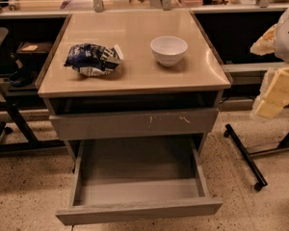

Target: Close middle drawer

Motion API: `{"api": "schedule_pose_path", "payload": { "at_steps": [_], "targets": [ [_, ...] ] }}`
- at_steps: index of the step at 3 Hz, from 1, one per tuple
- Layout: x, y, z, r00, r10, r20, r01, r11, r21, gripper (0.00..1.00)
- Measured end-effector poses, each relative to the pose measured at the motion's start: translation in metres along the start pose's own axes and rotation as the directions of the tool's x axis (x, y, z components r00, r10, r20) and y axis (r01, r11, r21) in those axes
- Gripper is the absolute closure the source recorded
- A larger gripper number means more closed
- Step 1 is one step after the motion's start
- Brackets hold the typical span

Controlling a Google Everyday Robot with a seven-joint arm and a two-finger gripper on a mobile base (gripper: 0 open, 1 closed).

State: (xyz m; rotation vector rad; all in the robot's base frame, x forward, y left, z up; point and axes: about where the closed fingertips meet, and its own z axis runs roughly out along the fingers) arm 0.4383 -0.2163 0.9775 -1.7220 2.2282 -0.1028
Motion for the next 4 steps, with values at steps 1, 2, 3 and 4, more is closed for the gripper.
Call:
{"api": "schedule_pose_path", "payload": {
  "at_steps": [1,2,3,4],
  "targets": [
    [0.0,0.0,0.0,1.0,0.0,0.0,0.0,1.0,0.0,0.41],
    [0.0,0.0,0.0,1.0,0.0,0.0,0.0,1.0,0.0,0.64],
    [0.0,0.0,0.0,1.0,0.0,0.0,0.0,1.0,0.0,0.88],
    [0.002,0.014,0.007,1.0,-0.008,-0.01,0.008,0.9999,0.013,1.0]
  ]
}}
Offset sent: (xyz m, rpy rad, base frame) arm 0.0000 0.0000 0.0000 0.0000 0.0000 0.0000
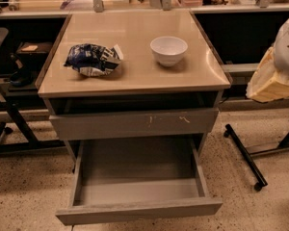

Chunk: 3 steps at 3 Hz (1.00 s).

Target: Close middle drawer

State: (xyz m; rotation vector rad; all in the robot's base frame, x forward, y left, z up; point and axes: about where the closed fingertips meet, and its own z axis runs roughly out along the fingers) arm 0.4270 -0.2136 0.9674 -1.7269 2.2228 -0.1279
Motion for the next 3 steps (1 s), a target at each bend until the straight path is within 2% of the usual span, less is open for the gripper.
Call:
{"api": "schedule_pose_path", "payload": {
  "at_steps": [1,2,3],
  "targets": [
    [0.001,0.04,0.021,1.0,0.029,0.008,-0.029,0.9995,-0.009,1.0],
    [0.009,0.091,0.072,0.998,0.066,0.001,-0.065,0.9936,-0.092,1.0],
    [0.025,0.145,0.133,0.993,0.109,-0.035,-0.114,0.9681,-0.223,1.0]
  ]
}}
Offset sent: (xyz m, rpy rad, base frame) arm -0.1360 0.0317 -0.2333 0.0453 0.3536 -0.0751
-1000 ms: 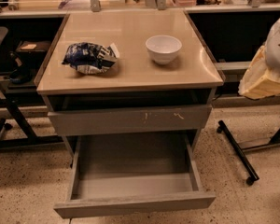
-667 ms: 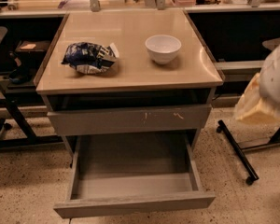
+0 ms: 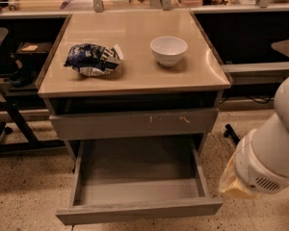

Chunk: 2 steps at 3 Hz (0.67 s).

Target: Close middle drawer

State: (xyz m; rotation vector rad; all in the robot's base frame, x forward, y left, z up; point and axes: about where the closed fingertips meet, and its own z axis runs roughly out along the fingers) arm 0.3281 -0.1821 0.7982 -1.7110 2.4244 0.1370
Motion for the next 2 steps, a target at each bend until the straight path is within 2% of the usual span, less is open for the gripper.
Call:
{"api": "schedule_pose_path", "payload": {
  "at_steps": [1,2],
  "targets": [
    [0.0114,0.0139,0.0183,1.0,0.005,-0.026,-0.007,0.9991,-0.043,1.0],
    [0.0114,0.0139,0.0183,1.0,0.005,-0.026,-0.006,0.9991,-0.043,1.0]
  ]
}}
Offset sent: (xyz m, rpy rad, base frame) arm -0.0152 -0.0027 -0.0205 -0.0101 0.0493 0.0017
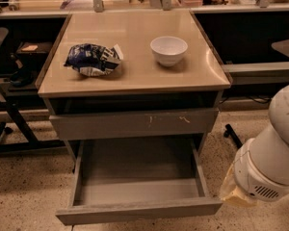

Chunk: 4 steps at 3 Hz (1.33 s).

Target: Close middle drawer

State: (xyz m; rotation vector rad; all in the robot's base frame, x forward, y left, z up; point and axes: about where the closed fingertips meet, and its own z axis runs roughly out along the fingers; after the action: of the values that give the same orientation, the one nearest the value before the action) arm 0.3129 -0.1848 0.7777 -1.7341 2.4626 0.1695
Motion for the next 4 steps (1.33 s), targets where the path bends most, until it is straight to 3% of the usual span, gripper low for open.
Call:
{"api": "schedule_pose_path", "payload": {
  "at_steps": [1,2,3,4],
  "targets": [
    [0.004,0.007,0.045,1.0,0.019,0.016,-0.019,0.9988,-0.044,1.0],
    [0.009,0.011,0.126,0.998,0.058,0.014,-0.056,0.9914,-0.118,1.0],
    [0.009,0.006,0.186,0.996,0.092,0.017,-0.087,0.9823,-0.166,1.0],
    [0.008,0.005,0.221,0.991,0.128,0.026,-0.12,0.9711,-0.207,1.0]
  ]
}}
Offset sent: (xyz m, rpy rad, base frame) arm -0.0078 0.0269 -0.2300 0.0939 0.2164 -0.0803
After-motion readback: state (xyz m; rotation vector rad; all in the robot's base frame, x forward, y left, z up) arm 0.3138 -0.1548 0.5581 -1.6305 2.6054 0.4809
